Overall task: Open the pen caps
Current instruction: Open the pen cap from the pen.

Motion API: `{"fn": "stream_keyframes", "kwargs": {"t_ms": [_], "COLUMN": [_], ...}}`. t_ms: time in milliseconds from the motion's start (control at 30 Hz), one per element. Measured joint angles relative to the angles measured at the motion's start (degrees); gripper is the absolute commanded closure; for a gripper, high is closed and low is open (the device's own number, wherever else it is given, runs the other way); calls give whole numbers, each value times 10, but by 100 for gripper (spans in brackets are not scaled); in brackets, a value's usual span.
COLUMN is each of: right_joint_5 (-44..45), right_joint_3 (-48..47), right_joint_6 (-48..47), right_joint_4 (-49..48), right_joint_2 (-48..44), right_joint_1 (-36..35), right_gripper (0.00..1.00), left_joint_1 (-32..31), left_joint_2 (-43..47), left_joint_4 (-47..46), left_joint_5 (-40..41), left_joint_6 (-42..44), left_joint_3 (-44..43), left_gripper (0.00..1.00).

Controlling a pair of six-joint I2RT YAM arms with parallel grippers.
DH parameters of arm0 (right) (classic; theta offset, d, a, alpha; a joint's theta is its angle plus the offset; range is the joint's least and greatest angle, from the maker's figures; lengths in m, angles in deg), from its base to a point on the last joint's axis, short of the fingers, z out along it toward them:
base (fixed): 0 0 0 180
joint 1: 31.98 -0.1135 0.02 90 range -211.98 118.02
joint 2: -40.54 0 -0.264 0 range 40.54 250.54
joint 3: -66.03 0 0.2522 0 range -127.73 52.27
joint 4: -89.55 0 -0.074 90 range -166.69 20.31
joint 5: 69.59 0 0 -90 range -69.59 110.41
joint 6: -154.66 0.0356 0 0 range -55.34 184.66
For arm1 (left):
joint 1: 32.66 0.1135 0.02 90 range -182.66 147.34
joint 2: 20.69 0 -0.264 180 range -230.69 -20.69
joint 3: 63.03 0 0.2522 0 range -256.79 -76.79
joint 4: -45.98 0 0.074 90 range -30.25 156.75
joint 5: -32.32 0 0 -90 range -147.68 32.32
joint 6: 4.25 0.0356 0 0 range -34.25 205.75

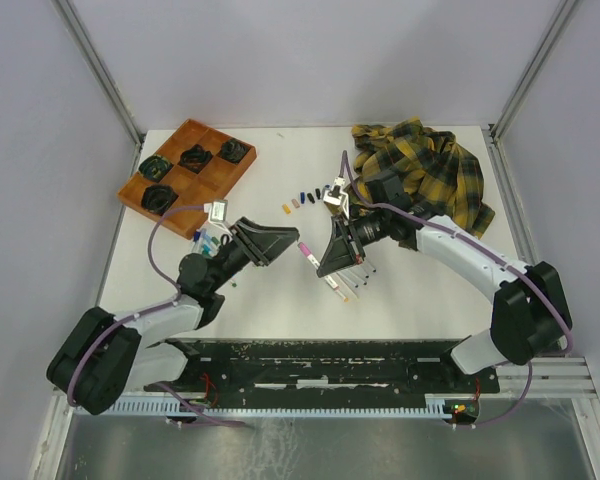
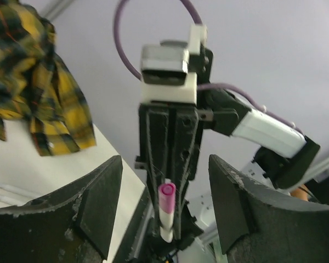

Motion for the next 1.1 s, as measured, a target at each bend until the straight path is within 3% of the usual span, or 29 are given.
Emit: {"fn": "stream_keyframes", "kwargs": {"t_ms": [167, 467, 767, 833, 900, 1100], "right_joint_5": [-2, -2, 0, 0, 2, 4], "right_joint_3": [0, 0, 0, 0, 0, 0], "right_joint_6": [5, 9, 9, 9, 10, 12], "right_joint_4": [-6, -7, -7, -7, -7, -8], "right_joint_2": [-3, -3, -3, -3, -3, -2], "right_joint_1": [1, 1, 3, 4, 5, 5], "right_gripper": [100, 100, 100, 100, 100, 100], "left_joint_1": [-47, -80, -107, -108, -109, -109], "left_joint_2": [-10, -57, -98, -100, -100, -99], "left_joint_4": [-21, -57, -104, -110, -115, -113], "left_joint_5": [22, 46, 58, 58, 58, 60], "left_joint_6": [0, 0, 0, 0, 0, -1], "left_joint_3": [3, 7, 11, 11, 11, 10], "left_gripper": [42, 47, 69, 79, 96, 97]}}
